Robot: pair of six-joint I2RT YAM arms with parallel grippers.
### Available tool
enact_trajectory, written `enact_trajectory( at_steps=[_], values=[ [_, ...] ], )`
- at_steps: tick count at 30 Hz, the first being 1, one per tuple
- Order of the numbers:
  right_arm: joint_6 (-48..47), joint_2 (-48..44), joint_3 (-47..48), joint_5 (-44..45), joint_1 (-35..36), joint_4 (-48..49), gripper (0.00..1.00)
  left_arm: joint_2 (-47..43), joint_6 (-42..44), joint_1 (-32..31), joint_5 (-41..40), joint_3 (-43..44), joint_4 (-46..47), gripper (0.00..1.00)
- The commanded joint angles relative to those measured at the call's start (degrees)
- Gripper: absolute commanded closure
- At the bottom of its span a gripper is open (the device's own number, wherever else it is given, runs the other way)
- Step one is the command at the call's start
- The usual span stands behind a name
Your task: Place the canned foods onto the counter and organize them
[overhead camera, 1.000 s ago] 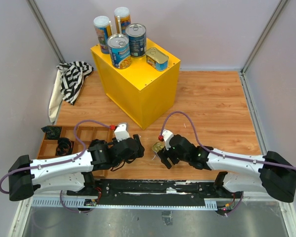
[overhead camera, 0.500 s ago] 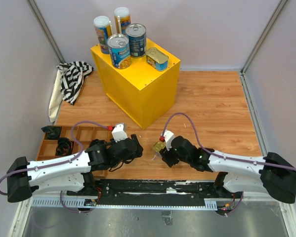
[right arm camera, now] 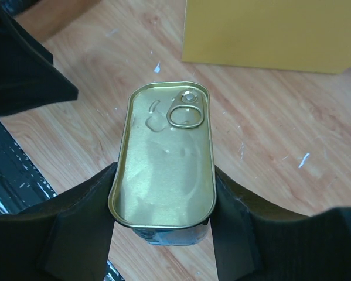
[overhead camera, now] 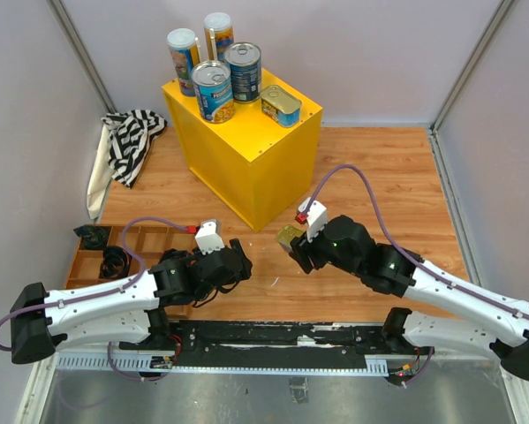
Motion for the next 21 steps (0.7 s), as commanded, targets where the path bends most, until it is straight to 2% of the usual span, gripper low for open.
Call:
enact_trajectory(
  at_steps=[1, 12, 21],
  values=[
    [-1.29, -2.25, 6.75, 1.73, 0.79, -4.43, 0.99, -0.66, -0.93, 0.16, -2.73, 0.72, -0.29, 0.23],
    [-5.91, -0.81, 23.11, 1.48, 0.79, -5.32, 0.99, 0.00, -1.16, 0.19, -2.42, 1.41, -0.39, 0.23],
    [-10.51, 5.38, 33.48, 0.32, 0.40, -2.95, 0.99, 1.82, -0.81, 0.18, -1.73, 1.69, 1.01, 0.24]
  ],
)
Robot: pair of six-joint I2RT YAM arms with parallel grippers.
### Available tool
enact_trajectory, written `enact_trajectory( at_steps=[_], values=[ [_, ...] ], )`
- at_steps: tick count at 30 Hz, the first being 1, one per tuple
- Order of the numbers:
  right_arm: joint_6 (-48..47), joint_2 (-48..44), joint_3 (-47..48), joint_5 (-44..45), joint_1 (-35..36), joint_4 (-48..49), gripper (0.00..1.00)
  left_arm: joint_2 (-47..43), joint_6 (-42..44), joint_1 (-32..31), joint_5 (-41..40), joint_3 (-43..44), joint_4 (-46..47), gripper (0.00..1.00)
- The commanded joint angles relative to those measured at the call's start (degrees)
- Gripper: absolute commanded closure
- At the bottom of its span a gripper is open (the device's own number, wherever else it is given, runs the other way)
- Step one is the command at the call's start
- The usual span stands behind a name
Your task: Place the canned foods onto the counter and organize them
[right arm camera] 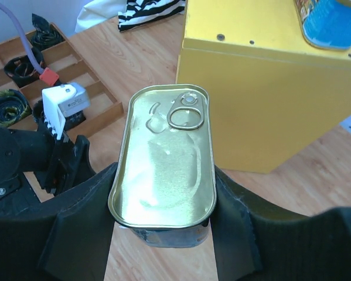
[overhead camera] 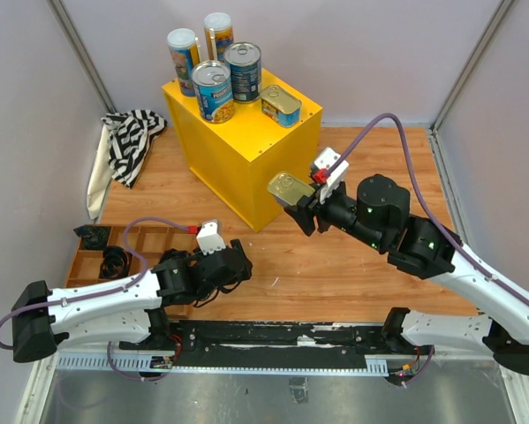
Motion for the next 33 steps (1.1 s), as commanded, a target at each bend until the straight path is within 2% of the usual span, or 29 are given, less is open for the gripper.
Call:
enact_trajectory(
  at_steps=[1, 14, 26, 33],
  values=[
    [-4.03, 2.90, 6.06, -0.49, 0.25, 4.64, 0.99, 1.17, -0.27, 0.19, -1.67, 1.81, 1.03, 0.24],
    [-4.13, 13.38, 17.12, -6.96, -6.14, 8.98, 1.00, 0.22, -0.20, 0.18, -1.85, 0.75, 1.20, 0.24],
    [0.28, 21.27, 18.35, -12.20, -13.01, 17.96, 1.00, -5.57, -2.79, 0.14, -2.79, 1.45, -5.55, 0.25],
    [2.72, 25.74, 19.78, -14.84, -16.15, 20.81, 0.99, -6.79, -3.00, 0.14, -2.81, 0.85, -6.45, 0.25]
  ],
)
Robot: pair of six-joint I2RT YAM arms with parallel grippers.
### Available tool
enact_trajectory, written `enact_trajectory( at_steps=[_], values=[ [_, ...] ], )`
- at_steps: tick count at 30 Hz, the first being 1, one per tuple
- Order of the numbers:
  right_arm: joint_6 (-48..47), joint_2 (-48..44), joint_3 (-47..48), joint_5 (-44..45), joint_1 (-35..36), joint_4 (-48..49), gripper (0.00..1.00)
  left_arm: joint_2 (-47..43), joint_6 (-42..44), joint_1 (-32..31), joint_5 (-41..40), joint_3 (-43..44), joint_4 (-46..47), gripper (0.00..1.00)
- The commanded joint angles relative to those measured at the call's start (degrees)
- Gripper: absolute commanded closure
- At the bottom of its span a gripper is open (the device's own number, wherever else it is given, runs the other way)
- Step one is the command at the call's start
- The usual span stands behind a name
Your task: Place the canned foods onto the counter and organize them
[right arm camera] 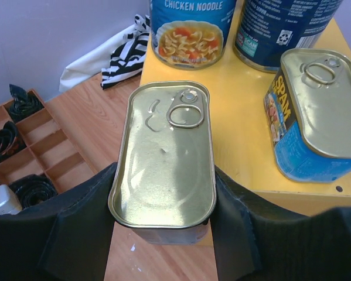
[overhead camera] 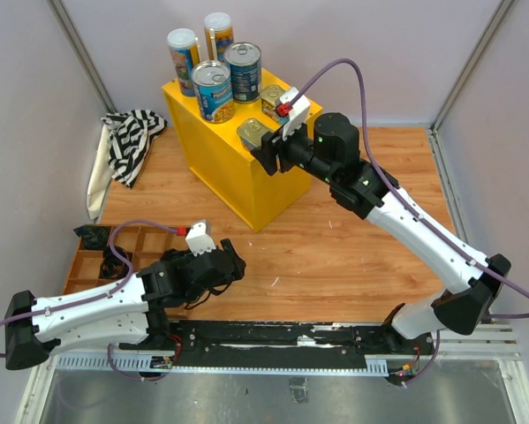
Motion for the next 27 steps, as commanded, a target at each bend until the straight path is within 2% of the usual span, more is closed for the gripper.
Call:
enact_trajectory(
  at_steps=[1, 13, 21, 22, 25, 27],
  values=[
    [2.65, 1.27, 3.57, -2.28, -2.55, 7.42, 0.99, -0.68, -0.94, 0.18, -2.37, 0.85, -1.47, 0.25],
    [4.63, 7.46, 6.50, -5.50, -4.73, 8.47, 0.99, -0.29, 0.89, 0.19, -3.67, 0.98, 0.22, 0.25],
    [4.78, 8.32, 6.28, -5.97, -4.99, 7.93, 0.99, 1.21, 1.11, 0.15, -4.13, 1.51, 1.32, 0.25],
    [4.68, 8.25, 6.13, -5.74, -5.00, 7.89, 0.94, 1.62, 1.17, 0.16, -4.13, 1.63, 1.34, 0.25],
    [4.40, 8.07, 5.70, -5.04, -5.10, 7.56, 0.64, 2.32, 1.11, 0.16, -4.05, 1.93, 1.69, 0.25],
    [4.22, 7.81, 5.30, -4.67, -5.12, 7.56, 0.56, 2.56, 1.21, 0.19, -3.96, 2.17, 1.84, 0.25]
  ],
)
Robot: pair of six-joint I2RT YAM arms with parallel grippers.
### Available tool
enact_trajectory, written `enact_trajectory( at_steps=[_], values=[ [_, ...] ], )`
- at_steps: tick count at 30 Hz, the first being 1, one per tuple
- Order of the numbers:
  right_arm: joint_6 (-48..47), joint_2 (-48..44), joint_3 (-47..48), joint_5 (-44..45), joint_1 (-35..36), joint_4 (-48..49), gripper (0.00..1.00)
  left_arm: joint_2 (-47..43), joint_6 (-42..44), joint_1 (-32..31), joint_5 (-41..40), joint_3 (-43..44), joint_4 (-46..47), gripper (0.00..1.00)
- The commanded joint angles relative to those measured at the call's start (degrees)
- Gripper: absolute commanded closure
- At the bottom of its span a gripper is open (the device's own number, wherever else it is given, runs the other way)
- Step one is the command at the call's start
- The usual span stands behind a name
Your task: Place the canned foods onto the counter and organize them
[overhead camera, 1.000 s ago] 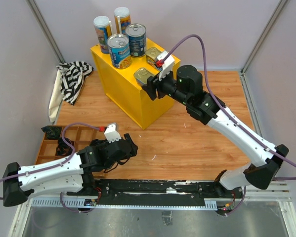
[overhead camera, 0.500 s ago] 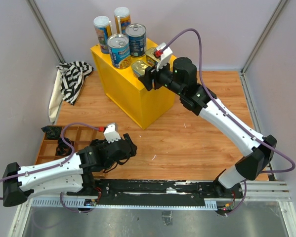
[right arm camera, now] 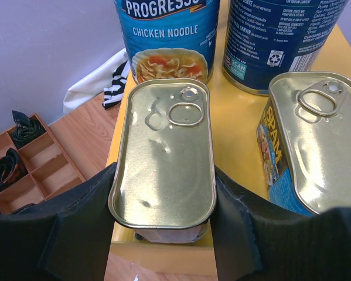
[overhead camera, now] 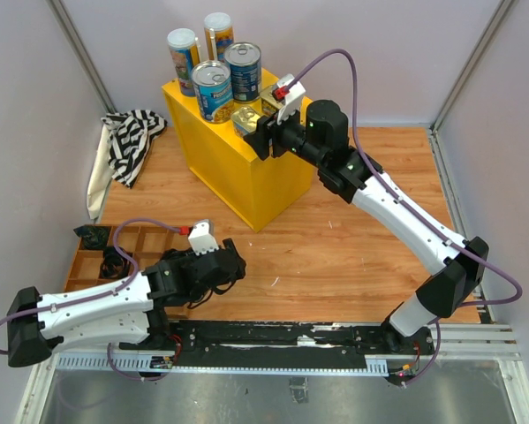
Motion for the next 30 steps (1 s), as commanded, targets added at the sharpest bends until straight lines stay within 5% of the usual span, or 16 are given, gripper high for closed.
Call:
enact_trajectory(
  at_steps=[1, 11, 13, 14, 30],
  values=[
    [-0.47, -0.47, 1.13, 0.59, -0.82, 1.20, 0.52, 0.68, 0.17, 0.17, -2.32, 2.21, 1.29, 0.25],
    [-1.66, -1.69, 1.68, 1.84, -1.15, -0.30, 0.33, 2.50, 0.62, 0.19, -2.39, 3.43, 2.30, 0.23],
    [-1.76, -1.60, 1.88, 1.79, -1.41, -0.86, 0.24, 3.13, 0.88, 0.18, -2.16, 3.68, 2.67, 0.23],
    [-1.76, -1.71, 1.80, 1.73, -1.45, -1.02, 0.01, 3.38, 0.92, 0.19, -2.10, 3.85, 2.83, 0.23],
    [1.29, -15.23, -3.91, -0.78, -1.47, -5.68, 0.01, 3.94, 1.04, 0.19, -3.02, 8.28, -0.06, 0.23]
  ],
)
